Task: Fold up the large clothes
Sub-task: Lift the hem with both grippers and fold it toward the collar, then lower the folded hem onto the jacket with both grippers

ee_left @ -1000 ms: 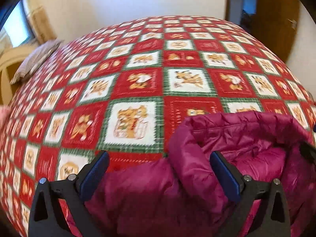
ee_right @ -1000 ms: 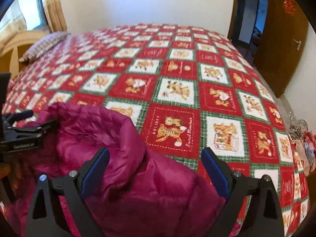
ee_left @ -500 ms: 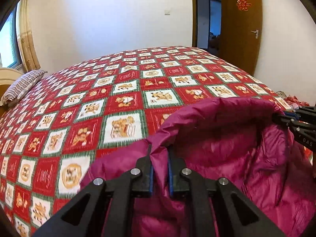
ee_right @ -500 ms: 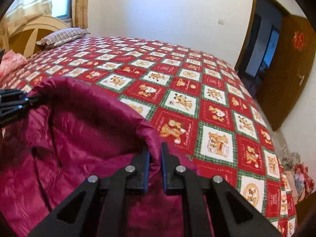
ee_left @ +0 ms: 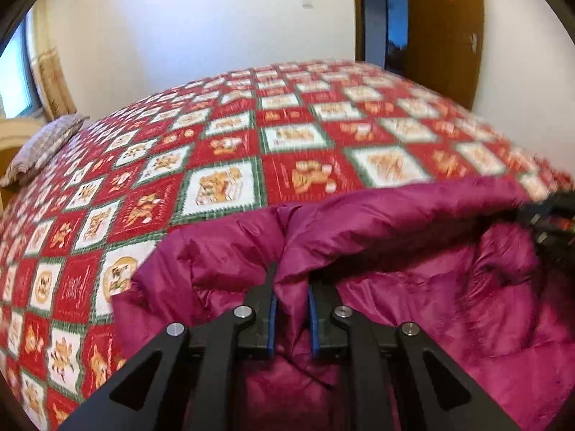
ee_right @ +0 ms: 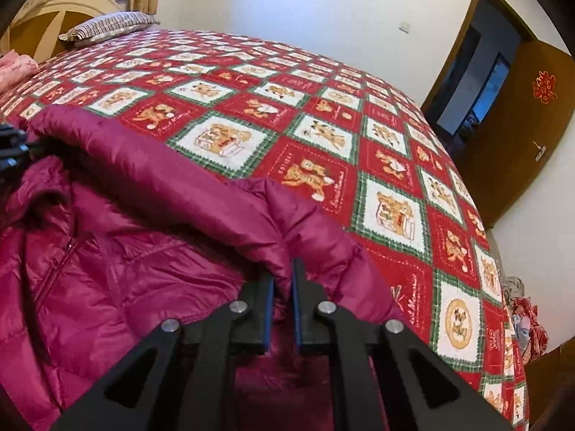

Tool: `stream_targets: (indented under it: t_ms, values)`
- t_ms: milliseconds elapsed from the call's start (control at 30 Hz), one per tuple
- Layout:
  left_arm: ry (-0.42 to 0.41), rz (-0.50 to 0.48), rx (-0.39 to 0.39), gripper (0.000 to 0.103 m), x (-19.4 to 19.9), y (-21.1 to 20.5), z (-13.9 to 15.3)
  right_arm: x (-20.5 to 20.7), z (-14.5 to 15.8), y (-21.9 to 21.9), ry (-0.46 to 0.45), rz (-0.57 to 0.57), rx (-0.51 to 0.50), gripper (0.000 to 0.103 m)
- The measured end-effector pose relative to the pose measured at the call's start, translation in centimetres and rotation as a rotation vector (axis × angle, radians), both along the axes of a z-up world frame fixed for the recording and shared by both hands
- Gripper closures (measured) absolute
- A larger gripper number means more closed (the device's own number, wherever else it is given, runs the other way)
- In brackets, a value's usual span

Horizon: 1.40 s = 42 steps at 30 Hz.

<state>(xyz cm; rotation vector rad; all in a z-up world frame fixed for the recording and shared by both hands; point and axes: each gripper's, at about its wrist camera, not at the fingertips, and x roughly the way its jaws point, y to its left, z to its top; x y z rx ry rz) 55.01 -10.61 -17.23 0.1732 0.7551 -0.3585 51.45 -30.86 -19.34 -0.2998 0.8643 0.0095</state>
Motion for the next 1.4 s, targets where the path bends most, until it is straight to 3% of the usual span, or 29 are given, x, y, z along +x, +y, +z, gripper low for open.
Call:
stream_targets:
  t_ms: [33,67,100,167,200,267,333,367,433,567,633,767,833,867,967,1000,1067,1200,1400]
  values:
    - [-0.017,0.013,-0.018,0.078,-0.4,0.3,0.7,0.0,0.0,-0.1,0.001,0.0,0.002,0.093]
    - [-0.04,0.031,-0.039,0.061,-0.7,0.7,1.5,0.0,0.0,-0.2,0.0,0.0,0.006,0.093]
    - [-0.073,0.053,-0.066,0.036,-1.1,1.1,2.5,-0.1,0.1,-0.1,-0.002,-0.001,0.009,0.093]
    - [-0.146,0.13,-0.105,0.009,-1.3,2.1,4.1,-0.3,0.2,-0.2,-0.003,0.0,0.013,0.093]
    - [-0.162,0.155,-0.113,0.006,-1.0,2.3,4.5,-0.3,0.2,-0.2,-0.002,0.004,0.01,0.093]
    - [-0.141,0.187,-0.101,0.006,0.4,2.4,4.3,-0.5,0.2,0.0,0.0,0.012,-0.002,0.093]
    - [-0.061,0.225,-0.014,0.006,2.5,2.0,2.6,-0.7,0.4,0.0,0.0,0.018,-0.013,0.093]
    - [-0.002,0.24,0.055,0.006,3.4,1.6,0.8,-0.9,0.6,0.0,0.0,0.02,-0.012,0.092]
    - [0.074,0.217,0.095,0.006,3.9,1.4,-1.3,-1.2,0.9,-0.4,0.004,0.021,0.0,0.082]
    - [0.062,0.186,0.089,0.006,3.0,1.6,-1.6,-2.7,2.2,-1.4,0.002,0.024,0.036,0.06]
    - [0.062,0.183,0.056,0.006,2.8,1.9,-0.7,-4.0,3.3,-1.7,-0.025,0.026,0.048,0.054]
    - [-0.022,0.17,-0.057,0.006,1.8,1.8,3.8,-5.6,6.0,-1.3,-0.079,0.017,0.061,0.05]
    - [-0.048,0.145,-0.093,0.006,1.6,1.0,5.5,-5.6,7.5,-1.1,-0.118,0.003,0.078,0.039]
    - [-0.056,0.131,-0.094,0.006,1.5,0.4,6.1,-5.4,8.0,-1.0,-0.124,-0.005,0.089,0.028]
    - [-0.056,0.094,-0.093,0.006,1.6,-1.4,6.5,-4.0,8.6,-1.3,-0.156,-0.056,0.148,0.031]
    - [-0.062,0.093,-0.09,0.006,1.7,-1.9,6.3,-3.4,8.6,-1.5,-0.15,-0.066,0.17,0.045]
    - [-0.065,0.122,-0.085,0.006,2.7,-2.2,6.0,-1.7,8.6,-2.0,-0.136,-0.109,0.234,0.055]
    - [0.005,0.159,-0.168,0.006,4.6,-2.1,4.8,1.8,7.8,-3.3,-0.13,-0.214,0.416,0.055]
    - [0.077,0.108,-0.042,0.006,3.3,-3.7,-0.4,2.6,4.0,-0.7,-0.056,-0.145,0.446,0.055]
